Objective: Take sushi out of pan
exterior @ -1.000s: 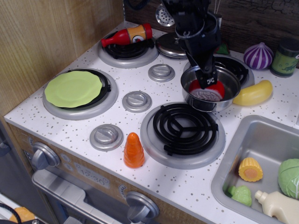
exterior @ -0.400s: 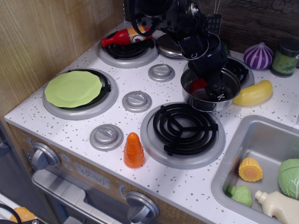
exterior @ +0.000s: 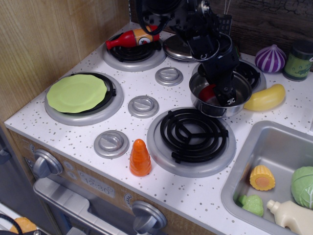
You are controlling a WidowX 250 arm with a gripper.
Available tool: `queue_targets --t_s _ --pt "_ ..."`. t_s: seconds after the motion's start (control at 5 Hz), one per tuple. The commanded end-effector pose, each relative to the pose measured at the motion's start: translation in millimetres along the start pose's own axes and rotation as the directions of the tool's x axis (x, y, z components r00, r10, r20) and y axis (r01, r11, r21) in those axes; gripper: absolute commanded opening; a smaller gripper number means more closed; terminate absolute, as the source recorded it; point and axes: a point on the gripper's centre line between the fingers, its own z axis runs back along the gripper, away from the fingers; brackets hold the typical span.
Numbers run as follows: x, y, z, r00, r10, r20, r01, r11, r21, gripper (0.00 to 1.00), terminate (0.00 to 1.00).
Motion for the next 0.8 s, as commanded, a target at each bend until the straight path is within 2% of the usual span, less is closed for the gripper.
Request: queue_targets --t_s 0.0,0.2,0.4,0.6 --pt "33 3 72 0.998 0.016 -0.056 -0.008 0.991 0.132 0.00 0.00" --pt "16 -21 78 0.991 0.104 -0.079 -0.092 0.986 0.141 0.00 0.00" --pt "-13 -51 65 0.973 0.229 -0.040 -0.221 0.964 0.145 0.00 0.00" --pt "-30 -68 56 0.961 0.277 -0.011 -0.272 0.950 0.153 0.00 0.00"
